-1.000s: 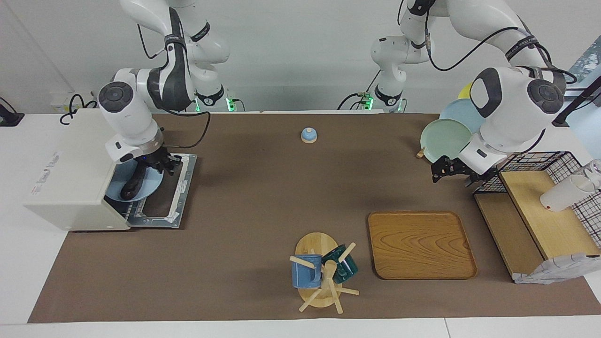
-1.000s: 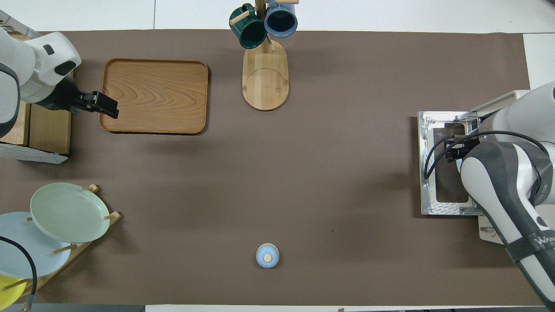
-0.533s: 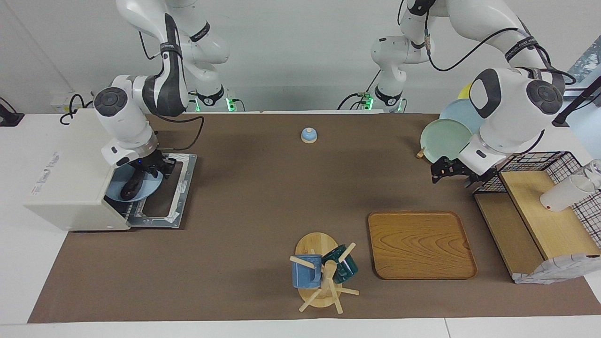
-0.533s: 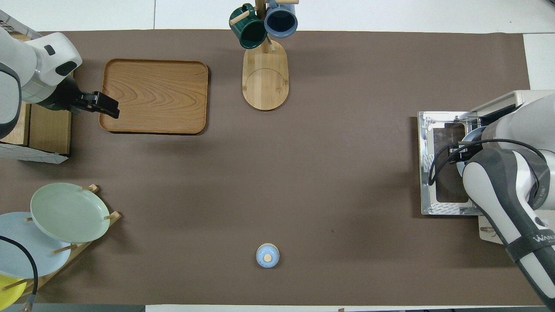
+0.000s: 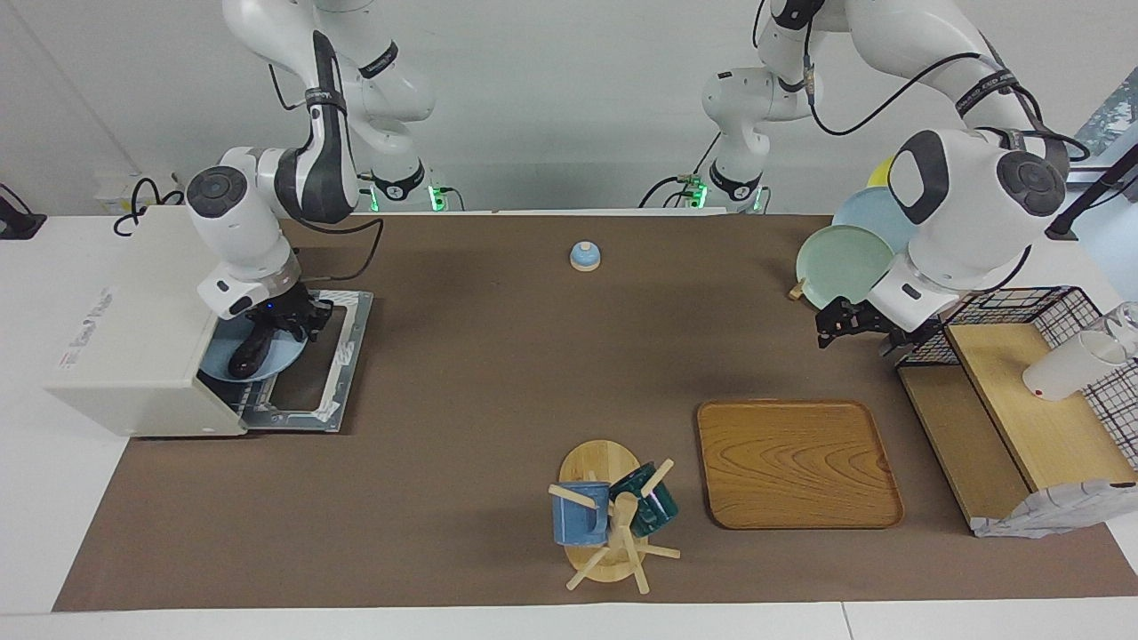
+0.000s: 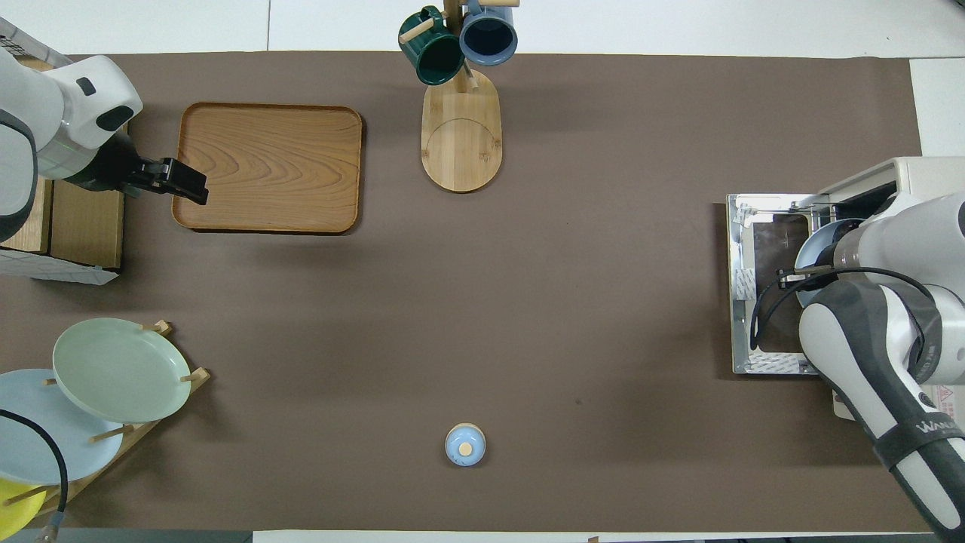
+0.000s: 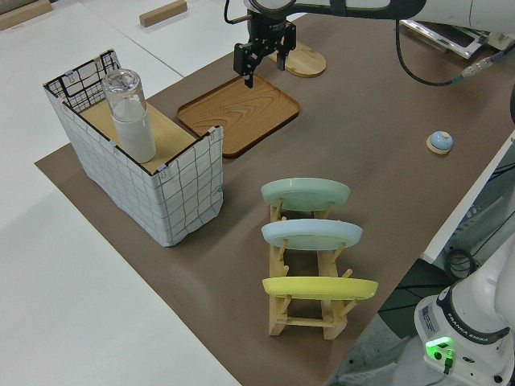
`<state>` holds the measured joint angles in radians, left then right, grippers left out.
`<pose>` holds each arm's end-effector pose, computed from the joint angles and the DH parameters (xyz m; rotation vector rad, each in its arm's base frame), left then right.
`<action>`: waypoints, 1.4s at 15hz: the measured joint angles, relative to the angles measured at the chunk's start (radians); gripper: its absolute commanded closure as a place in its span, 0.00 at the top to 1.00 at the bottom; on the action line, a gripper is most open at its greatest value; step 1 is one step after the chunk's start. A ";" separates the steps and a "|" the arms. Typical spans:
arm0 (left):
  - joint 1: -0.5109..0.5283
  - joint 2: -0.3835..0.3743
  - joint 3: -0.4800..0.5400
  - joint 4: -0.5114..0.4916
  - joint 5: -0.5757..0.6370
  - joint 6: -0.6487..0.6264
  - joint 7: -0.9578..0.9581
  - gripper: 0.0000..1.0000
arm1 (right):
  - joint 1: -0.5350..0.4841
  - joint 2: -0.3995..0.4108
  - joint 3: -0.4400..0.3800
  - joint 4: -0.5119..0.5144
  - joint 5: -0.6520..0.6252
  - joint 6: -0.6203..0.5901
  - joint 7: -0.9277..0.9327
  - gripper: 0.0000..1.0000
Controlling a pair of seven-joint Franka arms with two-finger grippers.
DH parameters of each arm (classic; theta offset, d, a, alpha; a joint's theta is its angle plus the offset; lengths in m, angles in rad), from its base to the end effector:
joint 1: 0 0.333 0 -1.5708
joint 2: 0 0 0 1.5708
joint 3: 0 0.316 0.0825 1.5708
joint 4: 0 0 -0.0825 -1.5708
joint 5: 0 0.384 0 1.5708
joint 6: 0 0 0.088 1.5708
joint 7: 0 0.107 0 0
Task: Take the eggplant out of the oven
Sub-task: 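Reach into the oven and grasp the light blue plate with the right gripper, then pull the plate with eggplant out and set it mid-table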
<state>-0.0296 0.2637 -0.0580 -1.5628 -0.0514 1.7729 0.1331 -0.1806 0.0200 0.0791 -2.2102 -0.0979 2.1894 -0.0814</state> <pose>0.6340 -0.0565 0.4881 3.0576 -0.3183 -0.0795 0.5234 -0.0569 0.3669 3.0672 0.0588 -0.0729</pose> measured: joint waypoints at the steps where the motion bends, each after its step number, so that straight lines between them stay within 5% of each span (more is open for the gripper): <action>1: 0.000 0.000 0.000 0.000 0.000 0.000 0.000 1.00 | 0.001 -0.006 0.001 0.001 -0.003 0.000 0.000 0.00; 7: 0.000 0.000 -0.001 -0.002 -0.001 0.008 0.000 1.00 | 0.110 -0.024 0.006 0.040 -0.011 -0.076 0.024 0.00; 15: 0.009 0.000 0.008 0.000 -0.001 0.022 0.000 1.00 | 0.566 0.021 0.021 0.255 -0.106 -0.317 0.572 0.00; 18: 0.037 -0.002 0.009 0.013 -0.001 0.026 0.000 1.00 | 0.679 0.096 0.022 0.374 -0.066 -0.334 0.709 0.00; 21: 0.052 -0.006 0.010 0.015 -0.001 0.026 0.000 1.00 | 0.804 0.285 0.023 0.643 -0.064 -0.442 0.861 0.00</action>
<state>0.0228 0.2580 -0.0484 -1.5473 -0.0527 1.7989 0.1330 0.6236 0.3046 0.1017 -1.5667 -0.1623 1.7476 0.7795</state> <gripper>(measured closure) 0.000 0.974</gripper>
